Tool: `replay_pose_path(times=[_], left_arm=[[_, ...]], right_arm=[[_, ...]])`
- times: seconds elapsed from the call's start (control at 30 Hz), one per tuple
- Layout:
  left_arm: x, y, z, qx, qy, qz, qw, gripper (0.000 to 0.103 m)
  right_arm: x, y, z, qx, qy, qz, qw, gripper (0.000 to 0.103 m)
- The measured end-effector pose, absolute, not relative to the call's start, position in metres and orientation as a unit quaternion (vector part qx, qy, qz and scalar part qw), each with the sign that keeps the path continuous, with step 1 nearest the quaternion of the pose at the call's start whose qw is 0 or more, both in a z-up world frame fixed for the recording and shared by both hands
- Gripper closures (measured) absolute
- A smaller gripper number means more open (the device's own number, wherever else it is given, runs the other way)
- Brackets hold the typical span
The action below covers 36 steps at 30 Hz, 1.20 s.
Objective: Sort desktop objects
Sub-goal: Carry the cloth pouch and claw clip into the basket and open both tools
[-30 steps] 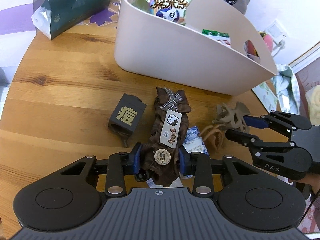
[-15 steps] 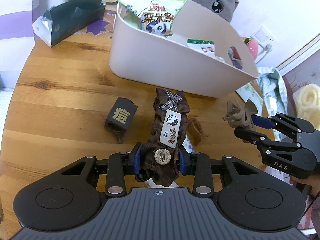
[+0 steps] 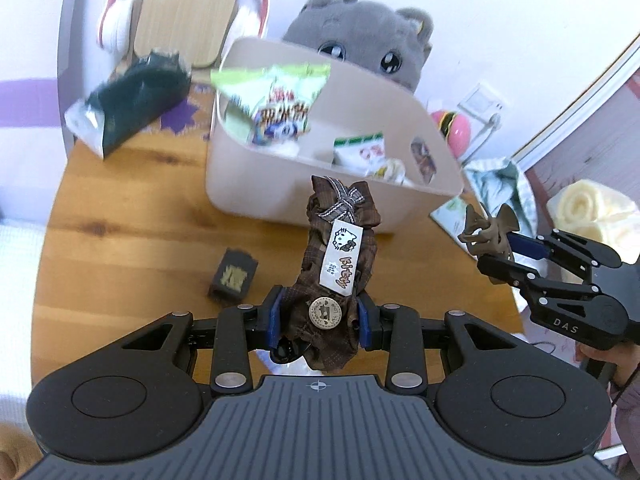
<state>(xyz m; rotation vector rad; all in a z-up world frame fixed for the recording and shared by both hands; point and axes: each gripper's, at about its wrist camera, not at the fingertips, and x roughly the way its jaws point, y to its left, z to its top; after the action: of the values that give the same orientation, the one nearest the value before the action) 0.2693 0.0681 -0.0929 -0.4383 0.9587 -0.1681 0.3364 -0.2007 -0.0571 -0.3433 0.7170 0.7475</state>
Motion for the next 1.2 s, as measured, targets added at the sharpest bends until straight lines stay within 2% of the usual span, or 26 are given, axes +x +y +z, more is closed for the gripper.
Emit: replay_pose_path(times=[0.37,0.6,1.2], left_arm=[[0.308,0.093,-0.048,-0.216,0.399,-0.072,0.888,0.067],[0.348,0.094,-0.037,-0.216,0.377,-0.063,0.899,0.067],[0.428,0.07,-0.09,-0.168,0.413,-0.025,0.895,0.067]], right_arm=[[0.362,-0.193,-0.024,-0.159,0.311,0.341,0.872,0.064],[0.39,-0.179,-0.02,-0.156,0.301,0.337,0.878,0.064],[0.472,-0.147,-0.074,-0.159,0.358,0.306,0.867,0.064]])
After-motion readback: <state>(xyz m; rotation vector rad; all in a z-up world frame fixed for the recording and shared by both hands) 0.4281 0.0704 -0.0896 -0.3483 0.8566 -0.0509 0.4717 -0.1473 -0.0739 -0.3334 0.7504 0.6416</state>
